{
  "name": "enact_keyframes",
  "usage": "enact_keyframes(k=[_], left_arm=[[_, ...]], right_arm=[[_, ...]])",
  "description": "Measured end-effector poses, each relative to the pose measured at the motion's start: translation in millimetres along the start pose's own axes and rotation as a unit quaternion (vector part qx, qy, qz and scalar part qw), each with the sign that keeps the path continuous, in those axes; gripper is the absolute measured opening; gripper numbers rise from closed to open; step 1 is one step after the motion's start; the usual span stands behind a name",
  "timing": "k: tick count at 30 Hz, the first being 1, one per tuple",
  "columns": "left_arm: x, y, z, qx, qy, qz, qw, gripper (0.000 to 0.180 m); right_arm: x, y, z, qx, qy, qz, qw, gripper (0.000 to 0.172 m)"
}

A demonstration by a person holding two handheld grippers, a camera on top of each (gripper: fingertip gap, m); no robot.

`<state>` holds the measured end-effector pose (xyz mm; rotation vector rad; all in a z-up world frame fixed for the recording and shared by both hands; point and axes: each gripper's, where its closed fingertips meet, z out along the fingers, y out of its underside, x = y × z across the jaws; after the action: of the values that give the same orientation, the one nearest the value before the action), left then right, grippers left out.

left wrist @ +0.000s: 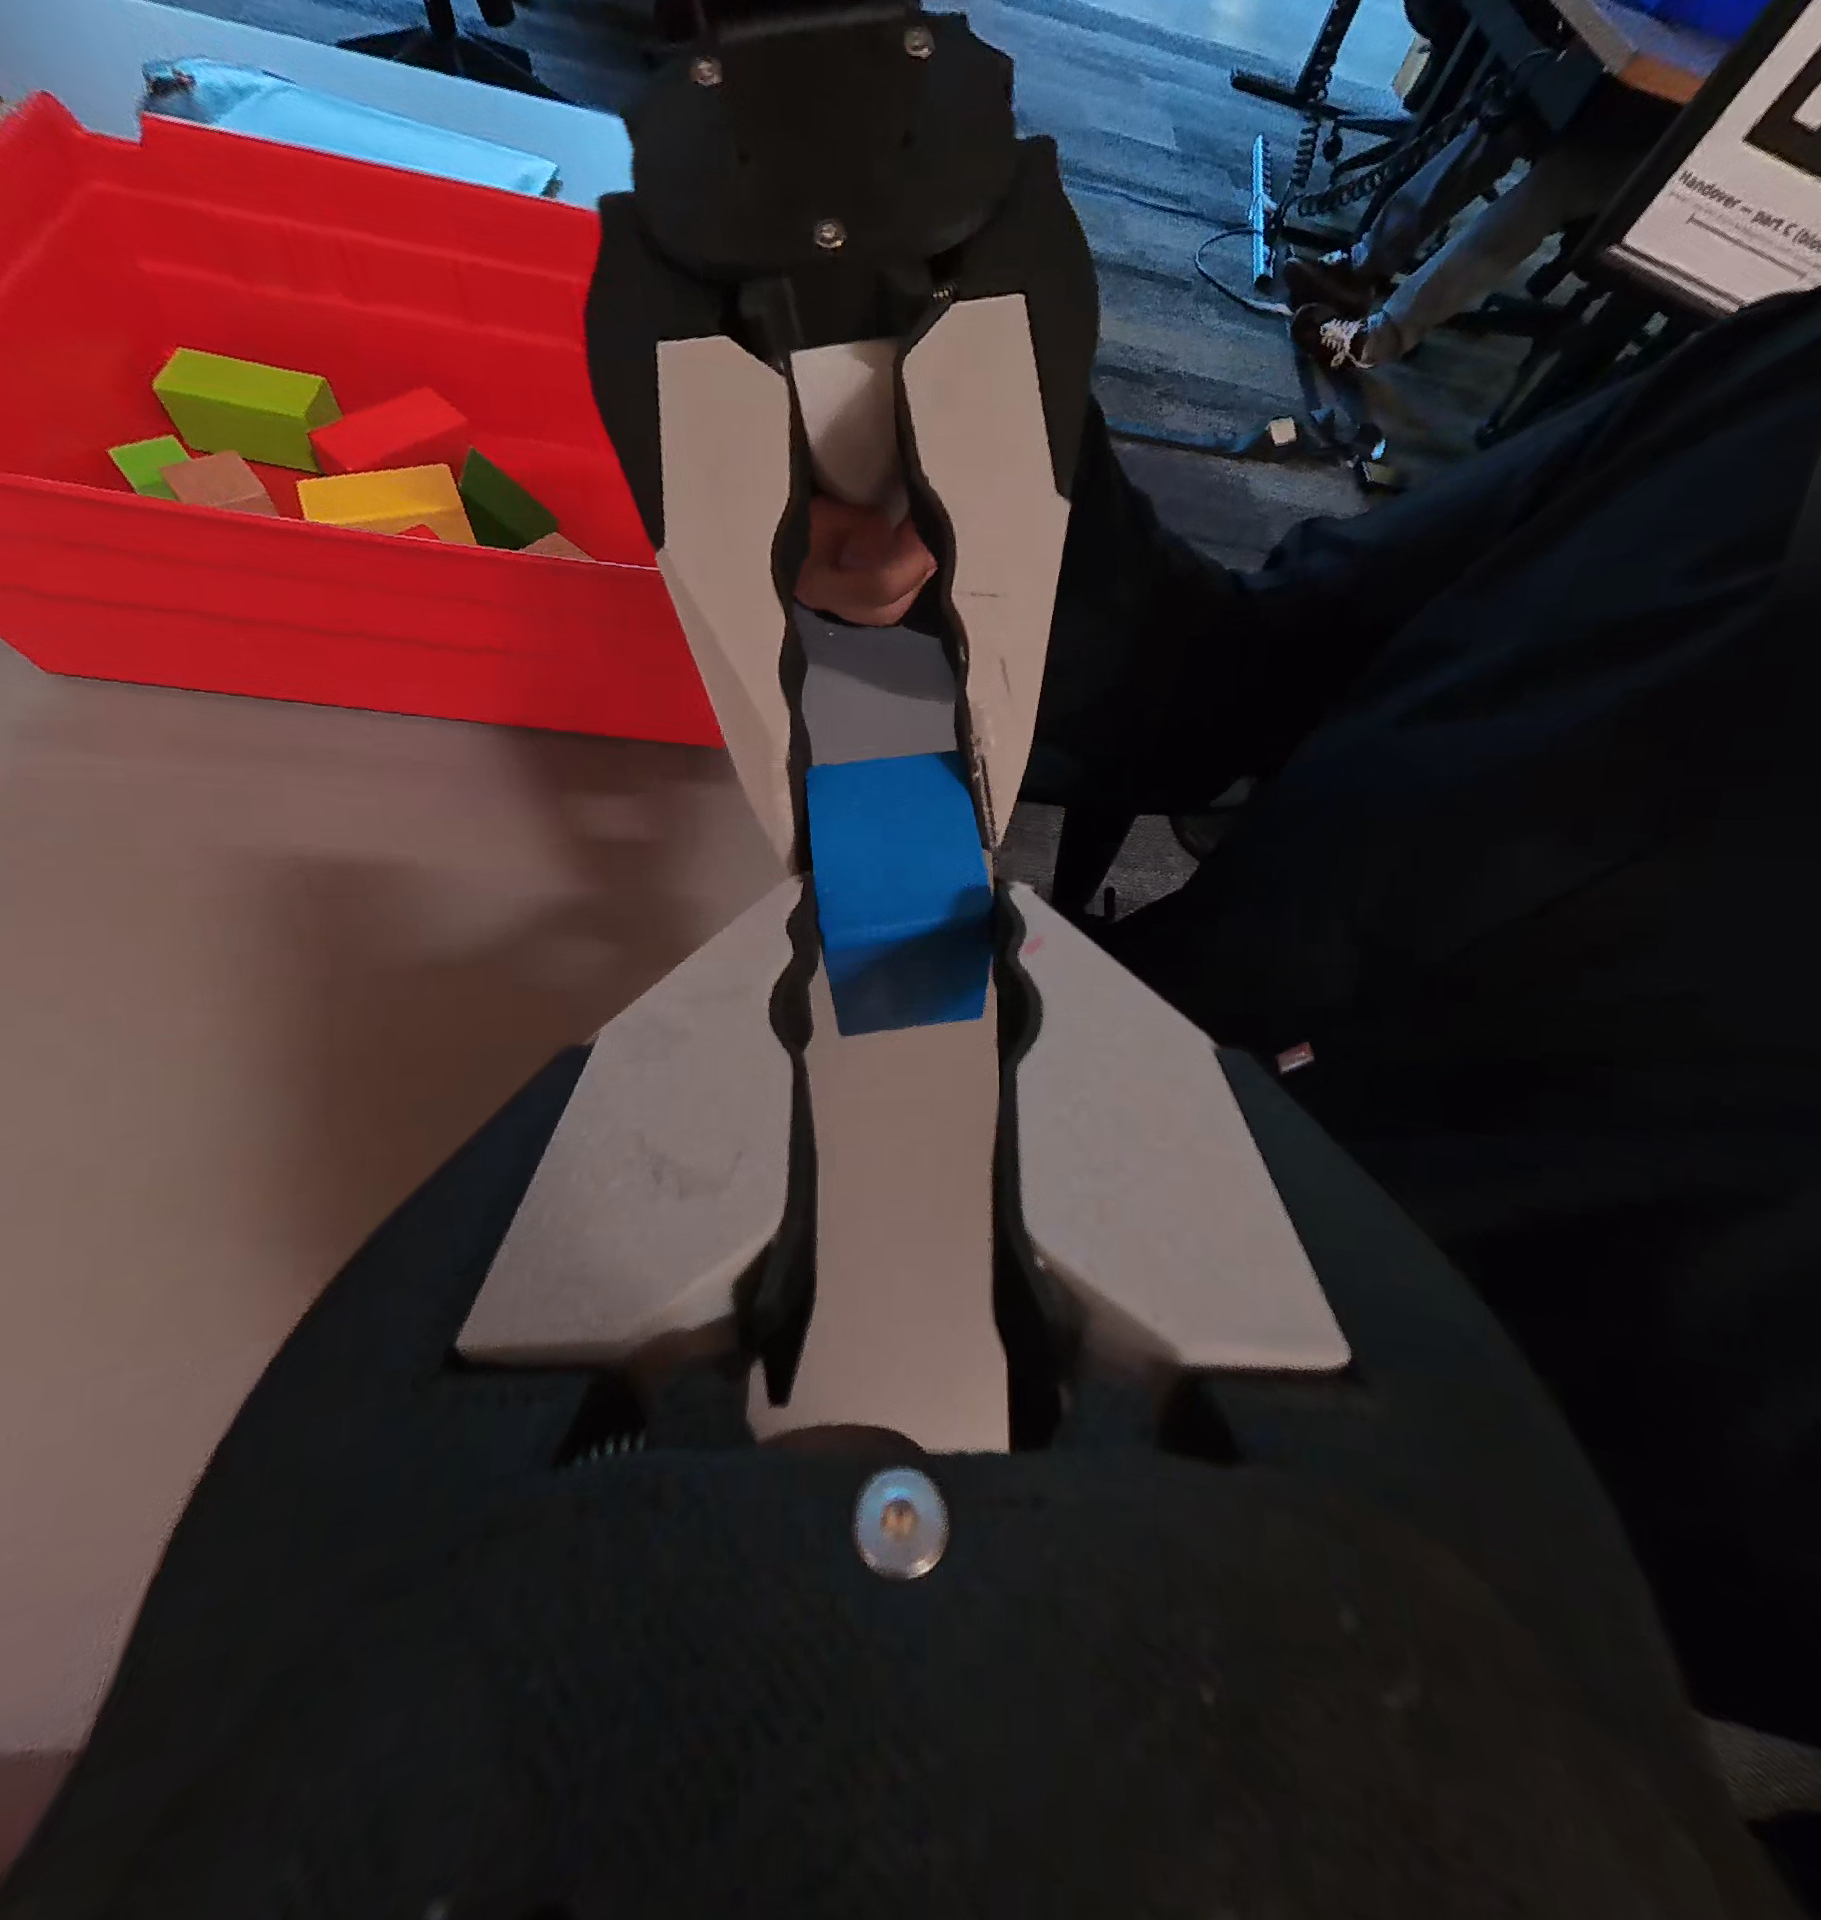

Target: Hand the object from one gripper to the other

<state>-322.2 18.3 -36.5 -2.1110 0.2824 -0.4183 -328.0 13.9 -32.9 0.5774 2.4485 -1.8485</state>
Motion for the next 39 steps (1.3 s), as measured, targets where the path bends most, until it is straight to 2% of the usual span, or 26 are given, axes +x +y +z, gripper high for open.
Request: enact_keyframes(k=[3, 6, 12, 14, 16, 20, 26, 32, 35, 39], left_arm=[[-0.4, 0.8, -3.2, 0.012, 0.013, -0.028, 0.999, 0.030], [-2.2, 6.9, -3.8, 0.019, 0.016, -0.041, 0.999, 0.046], [-8.1, 16.9, -1.6, 0.045, 0.020, -0.072, 0.996, 0.049], [-9.1, 13.7, -1.4, 0.067, 0.028, -0.083, 0.994, 0.045], [-9.4, 8.4, -1.7, 0.089, 0.029, -0.080, 0.992, 0.031], [-14.3, 2.5, -4.7, 0.096, -0.003, -0.049, 0.994, 0.029], [-17.1, 6.3, -7.6, 0.027, -0.043, -0.030, 0.998, 0.028], [-10.0, 15.7, 0.7, -0.029, -0.038, -0.018, 0.999, 0.028], [-10.0, 19.7, 7.3, -0.045, -0.045, -0.011, 0.998, 0.028], [-13.4, 20.2, 7.3, -0.048, -0.055, -0.013, 0.997, 0.028]], right_arm=[[1.3, -1.7, 2.7, 0.002, 0.007, -0.003, 1.000, 0.029], [6.1, -1.0, 5.0, 0.000, 0.021, -0.005, 1.000, 0.029], [12.8, -7.1, 2.4, 0.023, 0.025, 0.011, 0.999, 0.029], [12.1, -12.1, 1.0, 0.038, 0.022, 0.013, 0.999, 0.029], [10.9, -14.4, 0.2, 0.046, 0.017, 0.014, 0.999, 0.029], [13.1, -15.1, -3.3, 0.051, 0.021, 0.013, 0.998, 0.029], [13.6, 4.1, 1.8, 0.003, 0.013, 0.001, 1.000, 0.029], [8.6, -4.2, -1.8, 0.026, 0.008, -0.008, 1.000, 0.032], [6.1, -0.5, 0.0, 0.015, 0.003, -0.008, 1.000, 0.027], [9.8, -0.6, 0.2, 0.017, 0.012, -0.004, 1.000, 0.029]])
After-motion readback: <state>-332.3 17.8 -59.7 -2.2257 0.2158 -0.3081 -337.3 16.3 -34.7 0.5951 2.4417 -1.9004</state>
